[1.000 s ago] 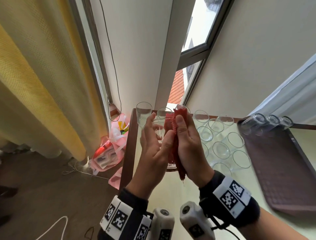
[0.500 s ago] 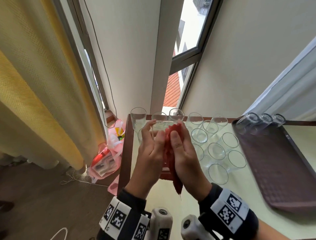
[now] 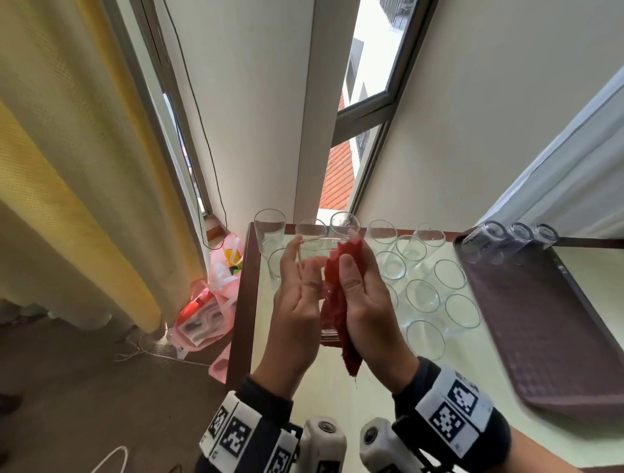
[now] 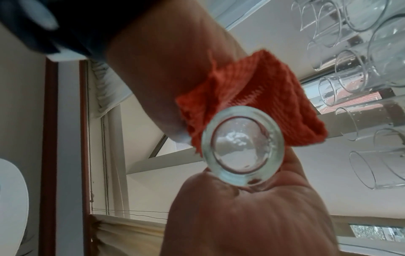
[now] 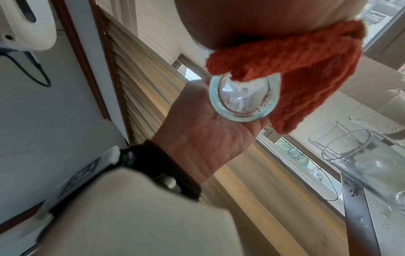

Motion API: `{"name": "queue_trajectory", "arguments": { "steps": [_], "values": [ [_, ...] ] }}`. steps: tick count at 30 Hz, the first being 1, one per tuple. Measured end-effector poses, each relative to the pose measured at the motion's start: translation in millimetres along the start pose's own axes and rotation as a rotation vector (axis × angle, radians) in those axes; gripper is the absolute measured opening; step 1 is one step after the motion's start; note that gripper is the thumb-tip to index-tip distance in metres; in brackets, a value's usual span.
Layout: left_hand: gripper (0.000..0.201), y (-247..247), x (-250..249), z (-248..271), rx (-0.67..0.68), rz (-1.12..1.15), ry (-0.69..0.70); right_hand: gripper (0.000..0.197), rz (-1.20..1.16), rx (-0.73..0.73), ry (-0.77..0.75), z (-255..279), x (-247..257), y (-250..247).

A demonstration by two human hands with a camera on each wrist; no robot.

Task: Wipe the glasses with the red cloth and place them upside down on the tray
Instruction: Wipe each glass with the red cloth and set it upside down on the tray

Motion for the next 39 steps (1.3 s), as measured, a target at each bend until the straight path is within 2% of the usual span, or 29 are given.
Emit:
{"name": "queue_trajectory", "arguments": {
  "steps": [2, 5, 8, 10, 15, 20, 24, 26, 29, 33, 35, 39],
  "values": [
    [0.046, 5, 0, -1, 0.026, 0.004, -0.003, 0.046, -0.054, -0.019, 0.018, -6, 8, 0],
    [0.062, 8, 1, -2, 0.043, -0.09, 0.007, 0.043, -0.135, -0.084, 0.096, -15, 15, -8],
    [0.07, 8, -3, 0, 0.053, -0.284, 0.049, 0.045, -0.101, -0.12, 0.128, -17, 16, -14],
    [0.076, 5, -5, -1, 0.046, -0.325, 0.07, 0.046, -0.063, -0.153, 0.123, -12, 13, -18],
    [0.07, 0, -10, 0, 0.017, -0.167, 0.021, 0.038, -0.057, -0.11, 0.058, 4, 5, -10],
    [0.048, 9, -11, 0, 0.048, -0.072, 0.041, 0.038, -0.109, -0.098, 0.029, 0, 14, -5],
    [0.069, 13, -11, 1, 0.044, -0.28, 0.107, 0.044, -0.148, -0.178, 0.082, -8, 17, -18],
    [0.073, 10, -11, -2, 0.019, -0.295, 0.118, 0.043, -0.109, -0.198, 0.09, -6, 14, -21],
    [0.063, 5, -10, -4, -0.01, -0.227, 0.105, 0.042, -0.051, -0.199, 0.054, -1, 9, -21],
    [0.049, 11, -4, 0, 0.032, -0.108, 0.063, 0.047, -0.153, -0.148, 0.091, 1, 4, -16],
    [0.057, 15, -3, 1, 0.059, -0.102, 0.055, 0.044, -0.171, -0.134, 0.089, -2, 5, -18],
    [0.084, 16, -4, -2, 0.064, -0.29, 0.086, 0.036, -0.148, -0.17, 0.062, -5, 9, -27]
  ]
}}
Point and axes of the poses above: each hand's wrist, its own z-axis away from the middle knuckle, its own y-axis out of the palm, x = y × z, the point moved 7 cm from there along -z, towards the middle knuckle
